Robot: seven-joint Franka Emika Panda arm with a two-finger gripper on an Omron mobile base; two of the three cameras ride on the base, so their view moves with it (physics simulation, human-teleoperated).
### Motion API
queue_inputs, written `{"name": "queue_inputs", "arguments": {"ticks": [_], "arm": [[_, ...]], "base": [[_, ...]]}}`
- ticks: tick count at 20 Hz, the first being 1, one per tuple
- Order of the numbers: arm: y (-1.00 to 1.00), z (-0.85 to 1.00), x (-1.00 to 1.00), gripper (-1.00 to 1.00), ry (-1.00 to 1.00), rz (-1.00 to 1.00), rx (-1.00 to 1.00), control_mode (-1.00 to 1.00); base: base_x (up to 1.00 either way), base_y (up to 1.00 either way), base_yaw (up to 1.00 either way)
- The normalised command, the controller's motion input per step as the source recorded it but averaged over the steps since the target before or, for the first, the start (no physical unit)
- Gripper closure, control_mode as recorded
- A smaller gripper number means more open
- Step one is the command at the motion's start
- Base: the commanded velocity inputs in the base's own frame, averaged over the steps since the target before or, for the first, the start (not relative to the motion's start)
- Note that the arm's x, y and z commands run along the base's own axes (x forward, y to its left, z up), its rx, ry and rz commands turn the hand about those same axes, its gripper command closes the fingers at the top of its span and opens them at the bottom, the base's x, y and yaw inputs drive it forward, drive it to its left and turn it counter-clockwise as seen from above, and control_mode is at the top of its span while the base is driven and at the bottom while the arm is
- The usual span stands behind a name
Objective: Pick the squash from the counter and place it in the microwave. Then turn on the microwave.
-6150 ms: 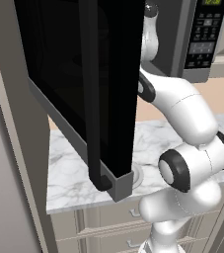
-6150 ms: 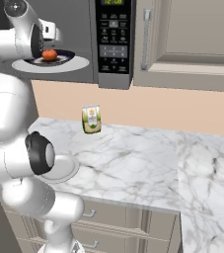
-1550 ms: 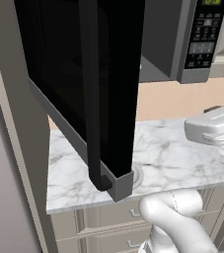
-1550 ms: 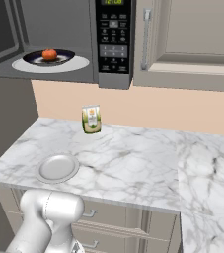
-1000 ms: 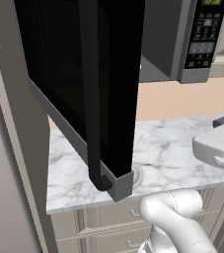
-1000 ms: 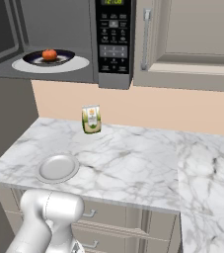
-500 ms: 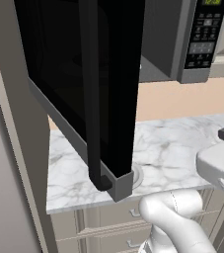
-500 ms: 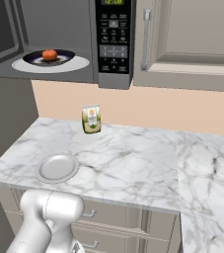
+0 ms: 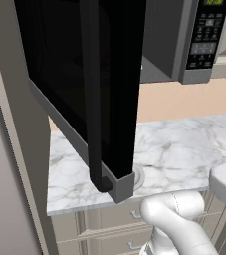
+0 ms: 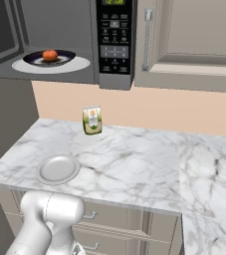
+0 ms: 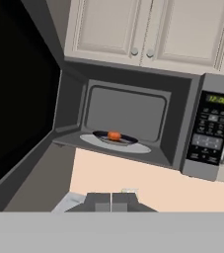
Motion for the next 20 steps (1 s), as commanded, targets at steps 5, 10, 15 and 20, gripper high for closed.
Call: {"name": "queue_inputs", "arguments": {"ticks": [5,10,15,20], "arm": [[0.03,0.04,-0.25,1.0,-0.06,0.0,0.0,-1.0],[0.03,0.04,-0.27,1.0,-0.06,0.0,0.0,-1.0],[0.05,0.02,-0.22,1.0,-0.05,0.0,0.0,-1.0],[0.09,0.0,-0.17,1.0,-0.04,0.0,0.0,-1.0]], "base": [[0.0,0.0,0.0],[0.0,0.0,0.0],[0.0,0.0,0.0],[0.0,0.0,0.0]]}}
